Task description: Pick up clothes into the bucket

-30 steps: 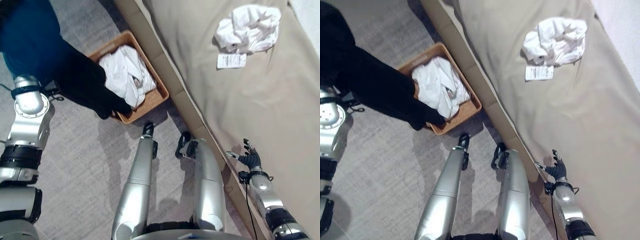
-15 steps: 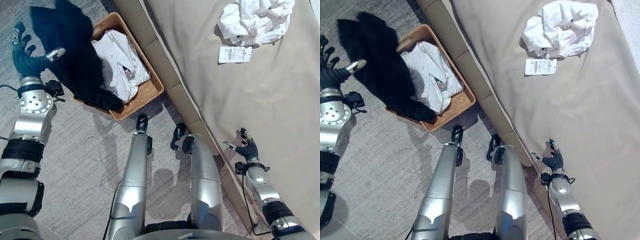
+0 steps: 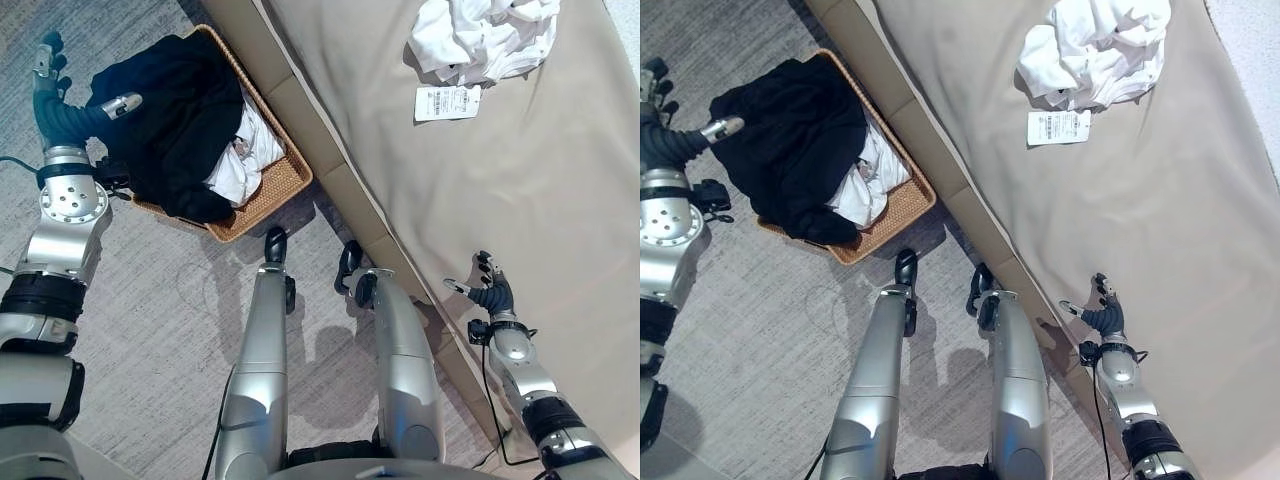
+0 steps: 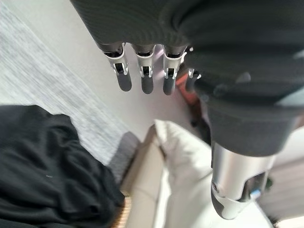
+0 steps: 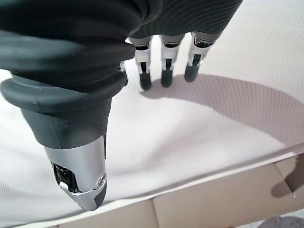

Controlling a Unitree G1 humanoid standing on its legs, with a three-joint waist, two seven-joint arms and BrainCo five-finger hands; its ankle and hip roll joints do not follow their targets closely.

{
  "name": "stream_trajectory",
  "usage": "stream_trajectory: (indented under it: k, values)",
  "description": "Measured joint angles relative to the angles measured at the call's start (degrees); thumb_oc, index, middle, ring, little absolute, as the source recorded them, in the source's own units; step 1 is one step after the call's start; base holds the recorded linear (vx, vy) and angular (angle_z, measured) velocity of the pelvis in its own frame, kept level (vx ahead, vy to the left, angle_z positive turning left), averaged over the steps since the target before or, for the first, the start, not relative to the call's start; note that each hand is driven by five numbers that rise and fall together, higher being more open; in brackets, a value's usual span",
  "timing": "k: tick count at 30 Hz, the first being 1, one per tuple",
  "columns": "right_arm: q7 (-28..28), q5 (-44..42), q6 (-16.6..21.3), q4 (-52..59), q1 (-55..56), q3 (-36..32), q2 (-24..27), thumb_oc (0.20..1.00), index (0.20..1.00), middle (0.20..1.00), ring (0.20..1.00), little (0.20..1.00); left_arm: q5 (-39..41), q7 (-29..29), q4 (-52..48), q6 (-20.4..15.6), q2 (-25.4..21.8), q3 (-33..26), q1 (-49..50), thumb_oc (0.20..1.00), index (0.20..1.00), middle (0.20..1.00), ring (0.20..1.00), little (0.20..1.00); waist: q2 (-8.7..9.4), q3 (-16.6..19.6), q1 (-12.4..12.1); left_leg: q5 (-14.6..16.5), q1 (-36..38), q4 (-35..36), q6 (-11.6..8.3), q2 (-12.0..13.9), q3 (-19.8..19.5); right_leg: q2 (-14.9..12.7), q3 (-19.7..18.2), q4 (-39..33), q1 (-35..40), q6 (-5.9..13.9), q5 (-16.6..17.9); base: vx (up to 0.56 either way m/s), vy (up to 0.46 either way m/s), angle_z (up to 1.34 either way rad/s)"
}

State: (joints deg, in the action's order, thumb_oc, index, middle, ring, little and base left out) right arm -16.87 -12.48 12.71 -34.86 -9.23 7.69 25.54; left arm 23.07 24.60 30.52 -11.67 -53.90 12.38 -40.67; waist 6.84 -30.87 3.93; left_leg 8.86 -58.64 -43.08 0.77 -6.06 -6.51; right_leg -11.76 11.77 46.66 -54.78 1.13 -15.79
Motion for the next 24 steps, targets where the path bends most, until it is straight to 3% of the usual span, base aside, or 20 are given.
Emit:
stream_trajectory:
  k: [4, 7, 9, 10, 15, 21, 24]
  values:
    - [-0.19, 0.0, -0.14, 0.21, -0.38, 0.02, -0.8, 1.0, 1.0, 1.0, 1.0, 1.0, -2.17, 0.28, -0.51, 0.43, 3.36, -4.09, 6.09, 1.0, 1.0, 1.0, 1.0, 1.0, 0.01, 0.01, -0.05, -0.77, 2.23, 2.54, -0.13, 0.47, 0.18, 0.61, -0.16, -2.21, 1.77, 0.0, 0.87, 0.0, -0.012, -0.04]
    - [-1.4, -0.04, -0.36, 1.16, -1.42, -0.44, -1.94, 1.0, 1.0, 1.0, 1.0, 1.0, -4.46, 2.02, -3.25, 0.3, 10.98, -9.65, 13.71, 1.0, 1.0, 1.0, 1.0, 1.0, 0.03, 0.02, -0.16, -2.21, 5.65, 6.65, -0.2, 0.84, 0.56, 1.11, -0.33, -5.91, 4.6, 0.18, 2.27, -0.01, 0.006, -0.04]
    - [-1.97, -0.02, -0.4, 3.64, -2.0, -0.64, -2.66, 1.0, 1.0, 1.0, 1.0, 1.0, -5.7, 2.64, -3.65, 0.52, 15.03, -9.51, 18.57, 1.0, 1.0, 1.0, 1.0, 1.0, 0.08, 0.05, -0.46, -3.17, 8.5, 9.46, -0.09, 1.27, 1.13, 1.6, -0.71, -8.58, 6.77, 0.21, 3.33, -0.02, -0.005, -0.14]
    - [-2.69, -0.02, -0.12, 5.62, -2.48, -0.96, -3.09, 1.0, 1.0, 1.0, 1.0, 1.0, -6.58, 3.12, -3.66, 0.47, 19.51, -10.21, 21.16, 1.0, 1.0, 1.0, 1.0, 1.0, 0.07, 0.05, -0.97, -4.2, 11.01, 12.26, -0.07, 1.46, 1.7, 1.84, -1.18, -10.65, 8.59, 0.44, 4.3, -0.01, -0.022, -0.14]
    - [-4.29, 0.14, 0.71, 9.01, -4.49, -1.47, -4.87, 1.0, 1.0, 1.0, 1.0, 1.0, -6.74, 3.55, -1.16, -0.51, 29.13, -9.05, 24.96, 1.0, 1.0, 1.0, 1.0, 1.0, 0.05, 0.07, -2.04, -7.4, 21.55, 22.09, -0.58, 2.53, 2.54, 3.33, -1.64, -18.65, 17.6, 0.76, 7.01, -0.04, -0.05, -0.11]
    - [-5.38, 1.91, 1.2, 10.36, -7.37, -1.44, -4.55, 1.0, 1.0, 1.0, 1.0, 1.0, -11.29, 1.69, 5.99, -1.56, 30.91, -6.1, 26.14, 1.0, 1.0, 1.0, 1.0, 1.0, -0.71, 0.23, -3.43, -11.04, 33.63, 31.97, -1.53, 3.88, 2.75, 4.98, -1.26, -26.7, 28.41, 0.86, 9.69, 0.01, -0.057, -0.07]
    - [-5.48, 4.6, 1.14, 11.2, -8.34, -1.37, -3.44, 1.0, 1.0, 1.0, 1.0, 1.0, -15.17, -0.33, 10.13, -1.37, 31.36, -3.61, 27.83, 1.0, 1.0, 1.0, 1.0, 1.0, -1.98, 0.49, -3.49, -12.07, 39.43, 36.14, -2.24, 4.65, 2.67, 5.88, -0.65, -30.59, 34.06, 0.91, 10.56, 0.07, -0.066, 0.0]
